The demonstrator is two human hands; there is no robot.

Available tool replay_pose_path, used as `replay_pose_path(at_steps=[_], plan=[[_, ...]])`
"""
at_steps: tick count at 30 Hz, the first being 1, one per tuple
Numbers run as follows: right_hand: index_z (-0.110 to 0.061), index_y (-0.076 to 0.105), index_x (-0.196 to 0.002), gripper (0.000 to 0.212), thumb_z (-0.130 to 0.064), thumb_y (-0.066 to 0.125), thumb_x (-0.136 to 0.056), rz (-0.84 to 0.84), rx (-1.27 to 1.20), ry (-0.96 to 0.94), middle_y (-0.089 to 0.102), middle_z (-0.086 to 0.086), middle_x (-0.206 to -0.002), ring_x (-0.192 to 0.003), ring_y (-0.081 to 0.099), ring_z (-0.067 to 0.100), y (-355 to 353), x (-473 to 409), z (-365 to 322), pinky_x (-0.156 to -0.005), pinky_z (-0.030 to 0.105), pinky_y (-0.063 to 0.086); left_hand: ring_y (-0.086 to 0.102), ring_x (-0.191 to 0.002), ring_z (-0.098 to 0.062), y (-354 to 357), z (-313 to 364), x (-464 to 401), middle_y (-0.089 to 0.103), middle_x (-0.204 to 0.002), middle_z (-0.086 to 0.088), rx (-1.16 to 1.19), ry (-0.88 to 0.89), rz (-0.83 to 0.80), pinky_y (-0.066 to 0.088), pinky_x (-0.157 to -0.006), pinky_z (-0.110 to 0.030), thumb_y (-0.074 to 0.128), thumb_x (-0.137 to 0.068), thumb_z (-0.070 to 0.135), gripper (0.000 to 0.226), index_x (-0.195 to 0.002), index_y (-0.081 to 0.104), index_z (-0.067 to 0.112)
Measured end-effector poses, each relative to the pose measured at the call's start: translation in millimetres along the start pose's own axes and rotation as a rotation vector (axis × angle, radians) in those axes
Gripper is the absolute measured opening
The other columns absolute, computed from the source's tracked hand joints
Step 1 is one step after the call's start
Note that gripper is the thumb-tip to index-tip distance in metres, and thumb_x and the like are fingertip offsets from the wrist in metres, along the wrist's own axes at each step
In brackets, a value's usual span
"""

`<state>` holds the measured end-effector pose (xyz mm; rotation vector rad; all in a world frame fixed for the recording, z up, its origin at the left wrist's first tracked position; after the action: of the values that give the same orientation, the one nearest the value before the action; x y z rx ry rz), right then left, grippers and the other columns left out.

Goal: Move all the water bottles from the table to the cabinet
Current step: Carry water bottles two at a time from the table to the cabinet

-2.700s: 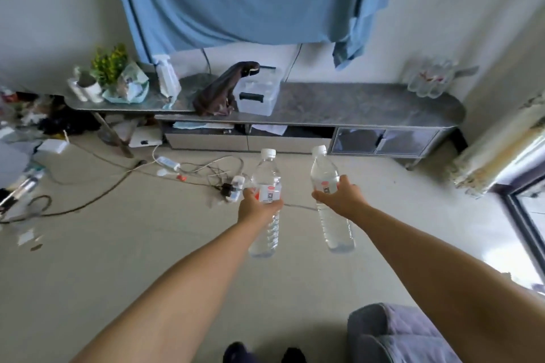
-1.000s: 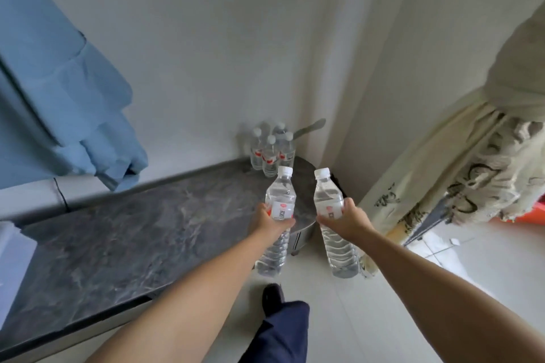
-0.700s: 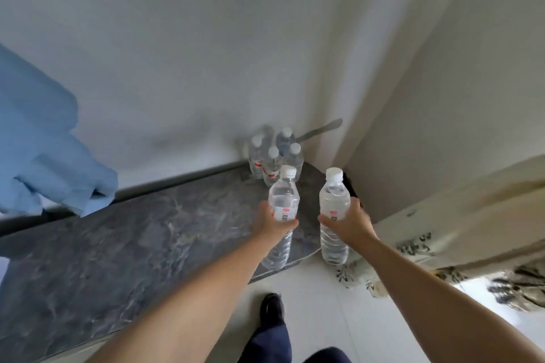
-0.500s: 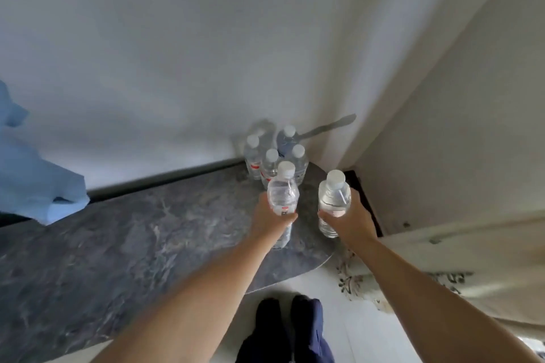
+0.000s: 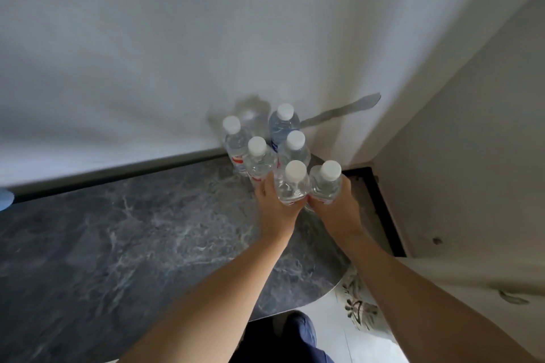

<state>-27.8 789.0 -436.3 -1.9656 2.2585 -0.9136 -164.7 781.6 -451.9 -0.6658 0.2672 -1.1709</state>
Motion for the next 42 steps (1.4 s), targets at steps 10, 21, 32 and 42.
replay_pose_path(at_steps=[10,21,32,42], plan=[[-0.012,0.036,-0.137,0.071,-0.006,0.076,-0.078,-0.075,-0.066,-0.073,0.055,0.000,-0.122,-0.111,0.057,0.015,2.8,-10.9,12.1,-0.092,0.023,0.049,0.049,-0.122,-0.028,7.6,-21.6,-7.6,0.050,-0.134,-0.016,0.043,-0.162,-0.115,0.036,-0.093,-0.020,0.086,-0.066,0.022,0.092,-0.142,0.038,0.005],[-0.010,0.040,-0.136,0.071,-0.015,0.078,-0.076,-0.164,0.146,-0.053,0.053,0.009,-0.135,-0.122,0.053,0.022,-40.5,34.4,-49.5,-0.095,0.029,0.043,0.044,-0.125,-0.030,-64.7,41.3,9.3,0.043,-0.136,-0.017,-0.121,-0.187,-0.251,0.040,-0.102,-0.037,0.079,-0.075,0.028,0.082,-0.139,0.035,0.002],[-0.008,0.051,-0.134,0.042,-0.019,0.052,-0.094,-0.225,0.737,-0.243,0.051,0.014,-0.137,-0.124,0.051,0.032,-94.8,91.3,-191.9,-0.106,0.042,0.042,0.054,-0.117,-0.032,-184.4,143.6,19.8,0.051,-0.131,-0.010,-0.298,-0.040,-0.390,0.050,-0.094,-0.050,0.066,-0.064,0.053,0.082,-0.134,0.042,0.017],[0.002,0.063,-0.116,0.032,-0.004,0.037,-0.099,-0.440,0.976,-0.465,0.065,0.018,-0.117,-0.107,0.063,0.031,-77.7,133.4,-250.3,-0.094,0.039,0.051,0.053,-0.118,-0.027,-272.6,149.4,60.5,0.048,-0.133,-0.010,-0.327,-0.113,-0.294,0.047,-0.096,-0.038,0.062,-0.089,0.038,0.057,-0.135,0.042,0.011]])
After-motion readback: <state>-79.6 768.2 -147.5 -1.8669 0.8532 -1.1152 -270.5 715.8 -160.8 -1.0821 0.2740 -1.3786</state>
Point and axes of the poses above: each hand's wrist, its own x-axis away from the middle knuckle, its own y-axis out of the palm, z = x × y, the point moved 3 cm from there along -x, towards the middle knuckle
